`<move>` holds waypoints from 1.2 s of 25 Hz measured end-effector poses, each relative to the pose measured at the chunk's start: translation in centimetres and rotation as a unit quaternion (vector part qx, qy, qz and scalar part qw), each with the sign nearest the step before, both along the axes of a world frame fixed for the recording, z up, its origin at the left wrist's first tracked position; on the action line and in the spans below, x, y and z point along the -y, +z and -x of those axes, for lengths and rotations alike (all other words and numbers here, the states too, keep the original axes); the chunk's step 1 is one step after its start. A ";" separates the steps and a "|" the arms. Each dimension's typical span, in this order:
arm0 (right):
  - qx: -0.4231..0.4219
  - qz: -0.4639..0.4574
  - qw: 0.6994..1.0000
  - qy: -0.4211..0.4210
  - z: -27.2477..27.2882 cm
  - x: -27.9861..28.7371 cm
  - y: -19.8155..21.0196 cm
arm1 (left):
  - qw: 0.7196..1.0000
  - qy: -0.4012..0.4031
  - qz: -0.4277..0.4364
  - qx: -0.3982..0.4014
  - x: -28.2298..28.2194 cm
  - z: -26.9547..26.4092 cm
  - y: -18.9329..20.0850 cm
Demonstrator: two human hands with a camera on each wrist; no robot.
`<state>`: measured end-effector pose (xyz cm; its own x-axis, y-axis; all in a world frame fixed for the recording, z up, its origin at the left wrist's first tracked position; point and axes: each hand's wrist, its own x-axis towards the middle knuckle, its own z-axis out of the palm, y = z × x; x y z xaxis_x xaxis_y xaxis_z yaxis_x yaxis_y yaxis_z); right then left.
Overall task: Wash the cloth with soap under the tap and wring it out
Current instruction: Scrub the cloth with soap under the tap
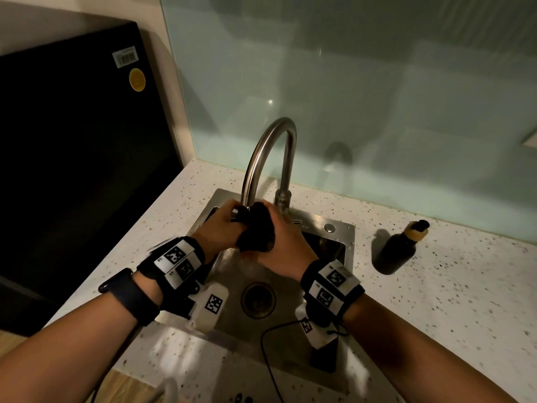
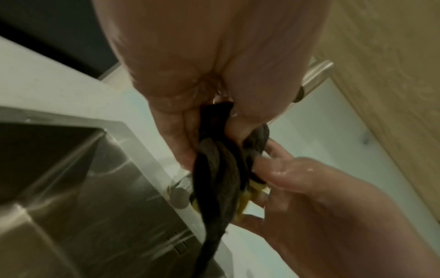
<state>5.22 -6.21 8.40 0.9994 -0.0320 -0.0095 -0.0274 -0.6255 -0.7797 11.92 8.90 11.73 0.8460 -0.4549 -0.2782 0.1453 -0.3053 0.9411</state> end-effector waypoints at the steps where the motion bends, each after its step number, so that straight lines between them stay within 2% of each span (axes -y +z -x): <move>1: 0.019 0.016 1.000 -0.015 0.0 0.0 0.0 | 0.999 -0.004 0.021 -0.029 0.1 0.0 0.2; 3: 0.042 0.046 0.998 -0.031 0.0 0.4 0.4 | 0.995 -0.009 0.046 -0.083 -0.1 0.0 0.6; 4: 0.047 0.053 0.997 -0.038 0.0 0.6 0.6 | 0.995 -0.018 0.042 -0.084 -0.2 0.1 1.0; 7: 0.064 0.063 0.996 -0.027 -0.2 0.6 1.0 | 0.996 -0.089 0.016 -0.017 -0.3 0.6 1.3; 9: 0.052 0.044 0.998 -0.005 -0.3 -0.3 1.3 | 0.990 -0.132 -0.037 0.035 0.0 0.8 1.1; 12: 0.008 -0.012 1.000 0.014 -0.4 -0.6 0.9 | 0.984 -0.082 -0.105 0.121 0.1 -0.2 -0.1; 14: 0.003 -0.011 1.000 0.012 -0.2 -0.4 0.3 | 0.973 -0.035 -0.139 0.181 0.1 -0.4 -0.4; 15: 0.008 -0.003 1.000 0.010 -0.1 -0.5 0.1 | 0.972 -0.009 -0.143 0.186 0.3 -0.3 -0.4; 17: 0.028 0.024 0.999 0.018 0.2 -0.9 0.0 | 0.975 0.024 -0.139 0.173 0.7 0.1 -0.4; 19: 0.052 0.025 0.998 0.020 0.5 -1.2 0.5 | 0.982 0.021 -0.123 0.145 0.7 0.3 -0.2; 22: 0.083 0.054 0.995 -0.004 0.4 -0.5 1.1 | 0.998 -0.025 -0.061 0.015 0.2 0.3 1.0; 24: 0.106 0.046 0.993 -0.013 0.2 0.0 1.1 | 0.997 -0.042 -0.043 -0.057 -0.2 0.4 2.0; 27: 0.122 0.021 0.992 -0.038 -0.1 0.0 1.0 | 0.998 -0.047 0.007 -0.045 -0.1 1.0 2.9; 30: 0.098 -0.033 0.995 -0.006 0.0 -0.5 1.2 | 0.999 0.009 0.038 -0.009 0.5 1.4 2.0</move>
<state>5.26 -5.66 9.59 0.9817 -0.0494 0.1836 0.1227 -0.5732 -0.8102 10.51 8.44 13.72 0.8494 -0.4601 -0.2586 0.1669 -0.2306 0.9586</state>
